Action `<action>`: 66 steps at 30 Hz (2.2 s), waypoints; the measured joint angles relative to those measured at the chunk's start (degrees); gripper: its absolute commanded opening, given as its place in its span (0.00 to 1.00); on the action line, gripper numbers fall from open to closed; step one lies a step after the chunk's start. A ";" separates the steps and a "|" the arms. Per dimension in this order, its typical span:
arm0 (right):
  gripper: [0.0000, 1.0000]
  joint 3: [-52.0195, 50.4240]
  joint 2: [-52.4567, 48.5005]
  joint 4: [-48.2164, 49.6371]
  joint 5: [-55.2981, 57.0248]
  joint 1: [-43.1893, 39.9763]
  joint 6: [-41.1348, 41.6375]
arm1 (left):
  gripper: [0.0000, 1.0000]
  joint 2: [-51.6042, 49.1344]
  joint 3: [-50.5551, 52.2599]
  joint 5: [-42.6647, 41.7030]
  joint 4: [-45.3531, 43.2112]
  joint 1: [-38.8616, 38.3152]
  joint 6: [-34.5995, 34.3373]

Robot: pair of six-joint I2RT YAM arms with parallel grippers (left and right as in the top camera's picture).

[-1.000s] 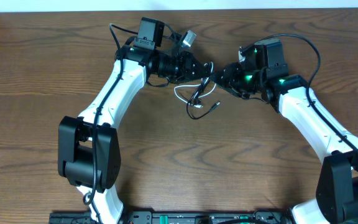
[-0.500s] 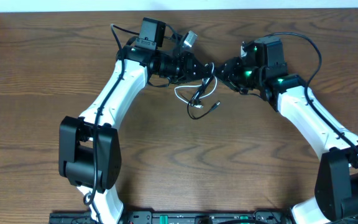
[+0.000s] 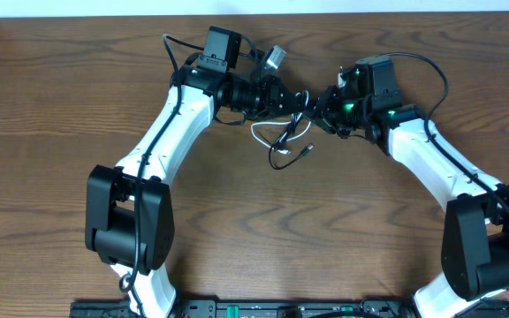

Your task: Untangle cables

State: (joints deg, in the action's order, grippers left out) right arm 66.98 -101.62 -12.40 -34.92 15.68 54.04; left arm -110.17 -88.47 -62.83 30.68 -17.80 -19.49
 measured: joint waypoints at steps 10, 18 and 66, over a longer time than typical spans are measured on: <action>0.08 0.00 0.00 0.46 -0.26 0.00 -0.04 | 0.08 0.00 0.00 0.00 0.00 0.00 -0.02; 0.01 0.00 0.00 0.70 -0.55 0.00 -0.61 | 0.08 0.00 0.00 0.24 0.07 0.00 -0.02; 0.01 -0.07 17.81 -20.46 -3.13 -31.61 -19.47 | 0.08 0.00 0.00 18.18 5.09 -0.28 -0.02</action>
State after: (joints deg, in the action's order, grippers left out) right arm 66.92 -83.81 -32.86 -38.04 -15.92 34.57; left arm -110.17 -88.47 -44.64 35.77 -18.09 -19.51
